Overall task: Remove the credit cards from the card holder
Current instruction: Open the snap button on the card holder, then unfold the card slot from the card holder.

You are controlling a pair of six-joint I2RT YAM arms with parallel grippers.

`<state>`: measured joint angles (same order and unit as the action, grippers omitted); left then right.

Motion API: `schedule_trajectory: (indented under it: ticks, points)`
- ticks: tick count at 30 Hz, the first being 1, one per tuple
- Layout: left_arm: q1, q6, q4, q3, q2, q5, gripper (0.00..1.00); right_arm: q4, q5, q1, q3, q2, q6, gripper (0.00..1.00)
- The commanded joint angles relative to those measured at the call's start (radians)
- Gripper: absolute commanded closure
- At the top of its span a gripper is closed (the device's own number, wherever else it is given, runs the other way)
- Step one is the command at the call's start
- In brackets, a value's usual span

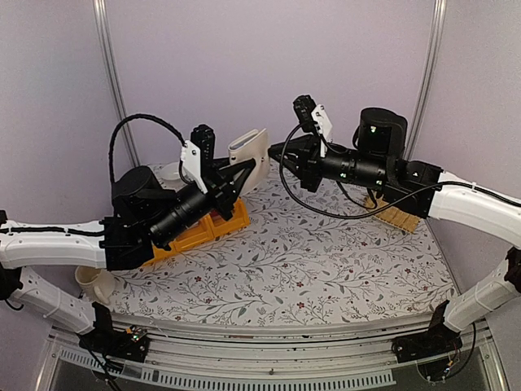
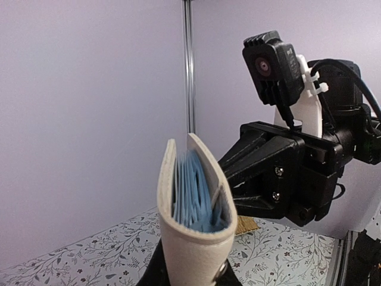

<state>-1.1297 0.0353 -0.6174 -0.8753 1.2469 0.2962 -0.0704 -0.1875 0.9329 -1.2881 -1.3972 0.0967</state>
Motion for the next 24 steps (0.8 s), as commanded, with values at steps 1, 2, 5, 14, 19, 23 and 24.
schedule_trajectory:
  ticks: [1,2,5,14,19,23,24]
  points:
    - [-0.009,0.007,-0.090,0.029,-0.046,-0.133,1.00,0.062,-0.075,-0.029,0.007,0.048,0.019,0.97]
    - [-0.005,-0.001,-0.099,0.039,-0.054,-0.151,1.00,0.073,-0.083,-0.041,0.012,0.055,0.022,0.98]
    - [0.021,-0.040,-0.112,0.062,-0.078,-0.234,1.00,0.096,-0.155,-0.076,0.030,0.079,0.023,0.98]
    - [0.077,-0.086,-0.099,0.068,-0.091,-0.465,1.00,0.300,-0.338,-0.097,-0.017,0.081,0.125,0.70]
    - [0.098,-0.099,-0.066,0.061,-0.080,-0.549,1.00,0.317,-0.402,-0.097,-0.021,0.105,0.134,0.70]
    - [0.102,-0.105,-0.053,0.055,-0.067,-0.555,1.00,0.329,-0.467,-0.097,-0.037,0.119,0.138,0.62]
    - [0.104,-0.104,-0.046,0.052,-0.066,-0.551,1.00,0.336,-0.484,-0.097,-0.041,0.123,0.143,0.60]
